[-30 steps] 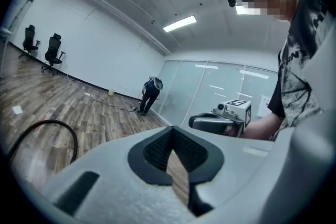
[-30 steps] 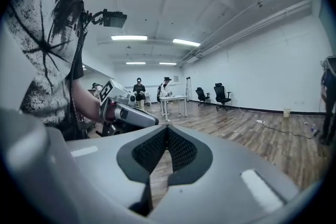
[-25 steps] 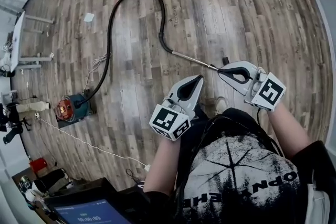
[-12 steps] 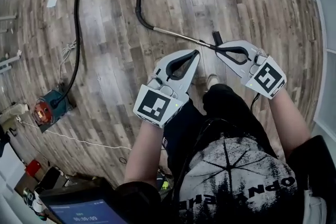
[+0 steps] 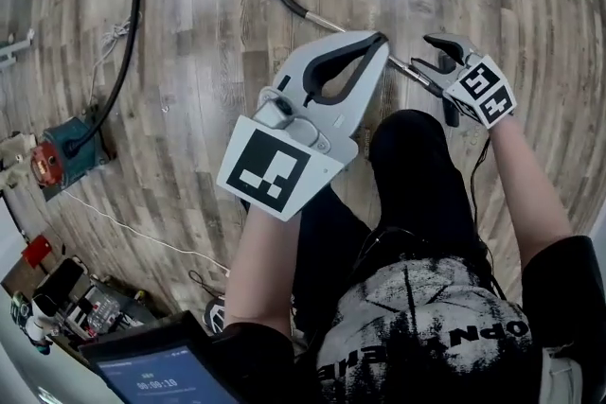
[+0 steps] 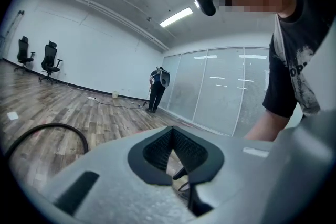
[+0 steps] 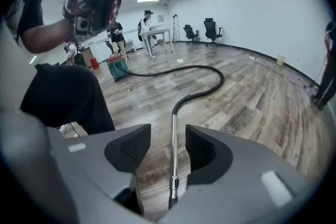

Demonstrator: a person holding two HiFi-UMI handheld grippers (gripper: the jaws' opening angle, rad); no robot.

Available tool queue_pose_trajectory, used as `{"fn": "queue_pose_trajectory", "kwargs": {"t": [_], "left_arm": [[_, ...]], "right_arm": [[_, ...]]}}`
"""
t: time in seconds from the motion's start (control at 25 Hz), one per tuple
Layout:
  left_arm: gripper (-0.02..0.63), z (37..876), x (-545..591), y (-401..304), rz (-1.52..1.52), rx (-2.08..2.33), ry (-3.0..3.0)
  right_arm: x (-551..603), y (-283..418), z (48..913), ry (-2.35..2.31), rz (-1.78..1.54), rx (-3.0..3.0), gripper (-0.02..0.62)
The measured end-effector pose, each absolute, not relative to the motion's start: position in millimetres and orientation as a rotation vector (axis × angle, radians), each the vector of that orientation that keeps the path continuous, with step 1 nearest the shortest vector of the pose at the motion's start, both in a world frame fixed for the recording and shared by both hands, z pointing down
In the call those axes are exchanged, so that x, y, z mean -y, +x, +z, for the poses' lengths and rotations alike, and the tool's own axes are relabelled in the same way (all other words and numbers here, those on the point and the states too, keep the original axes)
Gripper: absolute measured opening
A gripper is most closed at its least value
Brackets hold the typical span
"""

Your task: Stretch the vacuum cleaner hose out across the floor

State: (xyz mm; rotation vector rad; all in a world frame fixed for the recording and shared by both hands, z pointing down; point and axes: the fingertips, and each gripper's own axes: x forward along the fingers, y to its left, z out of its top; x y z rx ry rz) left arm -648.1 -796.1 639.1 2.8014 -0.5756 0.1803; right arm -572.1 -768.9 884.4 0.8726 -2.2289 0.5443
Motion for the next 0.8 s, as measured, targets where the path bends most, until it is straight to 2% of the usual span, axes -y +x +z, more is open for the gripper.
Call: {"fn": "queue_pose_trajectory", "kwargs": {"t": [0.2,0.4,0.6,0.68,0.8], "left_arm": [[0.0,717.9,817.5,-639.0,0.221,0.663,2.778],[0.0,756.6,815.8,-635.5,0.278,0.777,2.808],[0.0,790.7,796.5,-649.9,0.375,0.855,2.751],[0.0,802.3,791.2,-660.0,0.388,0.886,2.71],[0.0,818.4,784.9,-674.3,0.396,0.931,2.658]], "right_arm": [[764.7,-552.1,1061.9,0.758,0.643,2.074,0.216],[750.9,-560.8,1191.1,0.627,0.708,1.965,0.213],[734.7,-569.3,1267.8,0.567,0.75,1.852,0.206],[733.8,-568.4,1281.7,0.584,0.771,1.819,0.168],[733.1,-573.2,1295.5,0.577,0.77,1.802,0.179]]}}
